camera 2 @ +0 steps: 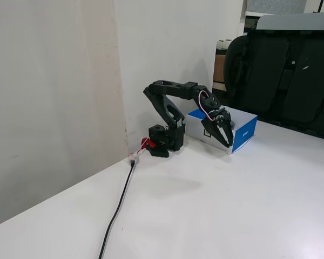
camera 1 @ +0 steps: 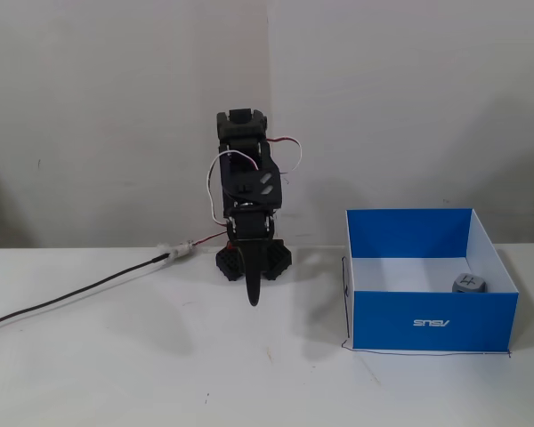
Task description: Pick the gray block and keep it in the box.
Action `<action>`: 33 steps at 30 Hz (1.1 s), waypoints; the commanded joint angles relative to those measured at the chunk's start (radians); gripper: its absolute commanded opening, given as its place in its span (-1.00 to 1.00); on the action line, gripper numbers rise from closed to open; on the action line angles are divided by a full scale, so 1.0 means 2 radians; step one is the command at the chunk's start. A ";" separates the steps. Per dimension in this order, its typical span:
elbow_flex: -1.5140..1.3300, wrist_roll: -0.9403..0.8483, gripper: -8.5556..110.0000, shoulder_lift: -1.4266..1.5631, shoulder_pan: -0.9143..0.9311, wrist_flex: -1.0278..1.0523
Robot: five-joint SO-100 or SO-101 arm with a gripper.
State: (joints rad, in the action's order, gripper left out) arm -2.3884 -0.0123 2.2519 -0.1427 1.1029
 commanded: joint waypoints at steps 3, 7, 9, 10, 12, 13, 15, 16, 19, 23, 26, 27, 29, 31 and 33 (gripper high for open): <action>-0.064 -0.018 -0.85 0.040 0.012 -0.063; -0.179 -0.030 -0.85 0.191 0.008 -0.110; -0.212 -0.035 -0.85 0.268 -0.007 -0.081; -0.224 -0.036 -0.85 0.288 -0.008 -0.078; -0.244 -0.042 -0.85 0.310 -0.005 -0.078; -0.245 -0.043 -0.85 0.314 -0.003 -0.076; -0.252 -0.043 -0.85 0.333 -0.002 -0.070; -0.258 -0.043 -0.85 0.357 -0.001 -0.061; -0.291 -0.043 -0.85 0.481 0.005 -0.006; -0.301 -0.043 -0.85 0.522 0.015 0.017; -0.311 -0.043 -0.85 0.580 0.024 0.046; -0.312 -0.043 -0.85 0.586 0.026 0.048; -0.312 -0.043 -0.85 0.587 0.030 0.048; -0.313 -0.037 -0.85 0.587 0.038 0.048; -0.313 -0.035 -0.85 0.587 0.054 0.049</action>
State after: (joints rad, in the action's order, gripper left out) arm -3.0250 -0.0936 3.2674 -0.0460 1.1934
